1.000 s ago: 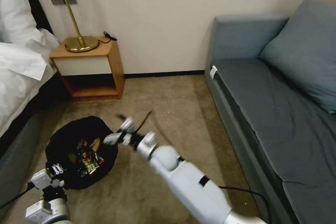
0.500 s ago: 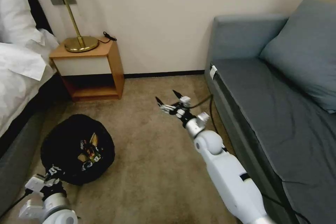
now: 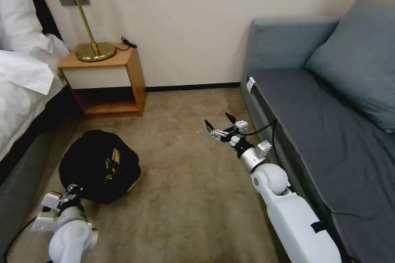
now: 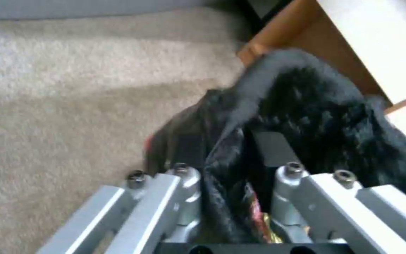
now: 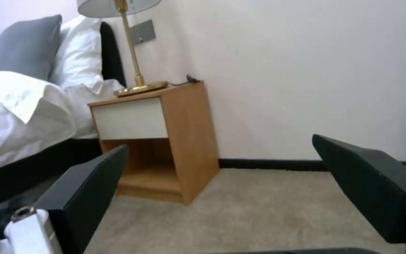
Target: Pick up the trash bin, then pick up the garbage on the floor and place it into the trash bin.
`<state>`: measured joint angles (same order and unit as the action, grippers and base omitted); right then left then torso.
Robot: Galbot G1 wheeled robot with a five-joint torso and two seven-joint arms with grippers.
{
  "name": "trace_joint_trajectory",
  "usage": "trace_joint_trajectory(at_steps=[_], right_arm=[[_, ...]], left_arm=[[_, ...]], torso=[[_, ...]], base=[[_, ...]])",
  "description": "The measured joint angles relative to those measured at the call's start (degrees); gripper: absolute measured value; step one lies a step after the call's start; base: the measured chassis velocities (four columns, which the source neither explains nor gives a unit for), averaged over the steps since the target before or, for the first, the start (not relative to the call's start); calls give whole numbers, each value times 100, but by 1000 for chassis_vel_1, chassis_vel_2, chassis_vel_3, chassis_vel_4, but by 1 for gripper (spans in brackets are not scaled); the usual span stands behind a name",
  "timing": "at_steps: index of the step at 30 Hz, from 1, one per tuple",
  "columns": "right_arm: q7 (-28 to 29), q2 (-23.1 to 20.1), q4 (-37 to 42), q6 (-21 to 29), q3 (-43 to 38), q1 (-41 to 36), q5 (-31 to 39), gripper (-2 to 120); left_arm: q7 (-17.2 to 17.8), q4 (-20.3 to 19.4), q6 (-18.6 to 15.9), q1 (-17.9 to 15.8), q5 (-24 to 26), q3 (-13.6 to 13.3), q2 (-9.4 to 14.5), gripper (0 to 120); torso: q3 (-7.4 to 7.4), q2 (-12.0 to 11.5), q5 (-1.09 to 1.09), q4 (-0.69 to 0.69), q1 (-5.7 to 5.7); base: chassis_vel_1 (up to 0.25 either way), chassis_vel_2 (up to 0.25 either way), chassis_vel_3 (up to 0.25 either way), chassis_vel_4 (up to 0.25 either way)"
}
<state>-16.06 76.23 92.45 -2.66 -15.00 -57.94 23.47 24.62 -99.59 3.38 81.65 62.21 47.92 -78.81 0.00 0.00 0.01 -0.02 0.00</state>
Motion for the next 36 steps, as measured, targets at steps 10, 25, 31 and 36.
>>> trace_joint_trajectory(at_steps=[10, 25, 31, 36], right_arm=[[98, 125, 123, 107, -10, -187, 27, 100], [126, 47, 231, 35, -155, -371, 66, 100], [132, 176, 303, -115, -286, -549, 24, 100], [125, 333, 549, -261, -358, -825, -4, 100]], left_arm=[[71, -1, 41, -7, -282, 7, 101, 61], [-100, -442, 329, 226, -1416, 50, 122, 100], [-378, -702, 570, 439, -2927, -82, 138, 100], [-604, -1105, 767, 745, -4492, -259, 170, 100]], torso=[[0, 0, -2, 2, 0], [0, 0, -1, 2, 0], [0, 0, 0, 2, 0], [0, 0, -1, 2, 0]], base=[[0, 0, 0, 0], [0, 0, 0, 0], [0, 0, 0, 0], [0, 0, 0, 0]])
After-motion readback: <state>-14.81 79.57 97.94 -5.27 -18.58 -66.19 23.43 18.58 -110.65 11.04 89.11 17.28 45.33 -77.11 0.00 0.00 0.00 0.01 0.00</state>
